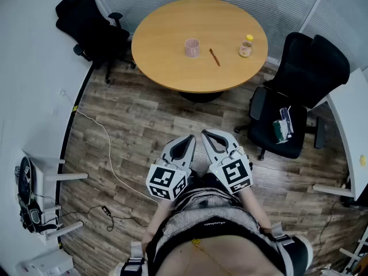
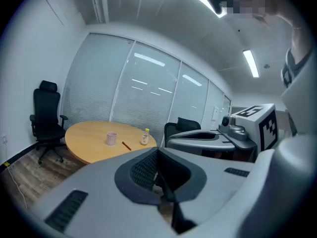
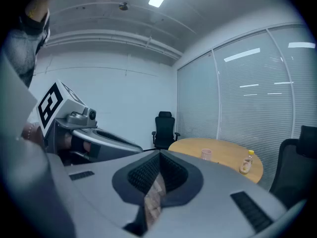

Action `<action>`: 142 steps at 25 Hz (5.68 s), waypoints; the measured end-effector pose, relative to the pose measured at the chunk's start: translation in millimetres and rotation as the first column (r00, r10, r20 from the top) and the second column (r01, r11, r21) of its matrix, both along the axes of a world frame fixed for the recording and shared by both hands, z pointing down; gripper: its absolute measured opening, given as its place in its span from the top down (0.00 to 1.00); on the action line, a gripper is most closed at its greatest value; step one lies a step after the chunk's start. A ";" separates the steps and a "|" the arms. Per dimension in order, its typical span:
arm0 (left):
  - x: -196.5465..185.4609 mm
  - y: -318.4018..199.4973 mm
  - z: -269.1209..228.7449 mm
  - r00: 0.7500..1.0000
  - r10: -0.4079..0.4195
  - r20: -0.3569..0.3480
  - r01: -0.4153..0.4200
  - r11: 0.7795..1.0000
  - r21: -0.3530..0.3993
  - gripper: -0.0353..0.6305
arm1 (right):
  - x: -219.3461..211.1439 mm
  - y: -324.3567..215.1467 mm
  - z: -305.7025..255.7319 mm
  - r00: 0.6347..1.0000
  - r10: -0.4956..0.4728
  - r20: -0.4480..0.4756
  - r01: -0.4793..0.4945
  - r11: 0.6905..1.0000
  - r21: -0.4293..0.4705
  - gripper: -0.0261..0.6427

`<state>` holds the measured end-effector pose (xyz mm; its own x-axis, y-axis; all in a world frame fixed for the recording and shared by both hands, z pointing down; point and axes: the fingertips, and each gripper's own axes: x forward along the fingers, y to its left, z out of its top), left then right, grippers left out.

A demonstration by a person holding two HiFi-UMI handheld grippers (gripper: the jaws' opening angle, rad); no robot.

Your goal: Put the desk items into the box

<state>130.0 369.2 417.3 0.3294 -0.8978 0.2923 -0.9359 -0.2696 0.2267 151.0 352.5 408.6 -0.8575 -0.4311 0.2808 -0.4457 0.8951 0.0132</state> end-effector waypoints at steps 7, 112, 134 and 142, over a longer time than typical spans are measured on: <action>19.7 3.4 0.9 1.000 -0.012 -0.010 0.012 1.000 0.007 0.95 | 19.6 2.5 -0.3 0.998 -0.015 0.062 0.017 0.999 -0.031 0.93; -161.4 -319.3 15.1 1.000 0.006 -0.025 -0.006 1.000 -0.014 0.95 | -165.6 -323.0 10.4 0.997 -0.061 0.039 0.061 0.998 -0.002 0.93; -163.1 -368.7 20.5 0.998 0.022 -0.059 -0.023 1.000 -0.015 0.95 | -153.4 -372.5 20.1 0.999 0.012 0.035 -0.011 1.000 -0.025 0.93; -181.1 -397.7 14.8 0.991 0.127 -0.043 -0.127 0.992 -0.005 0.95 | -176.2 -395.1 18.9 0.996 0.083 0.029 -0.082 0.996 -0.032 0.93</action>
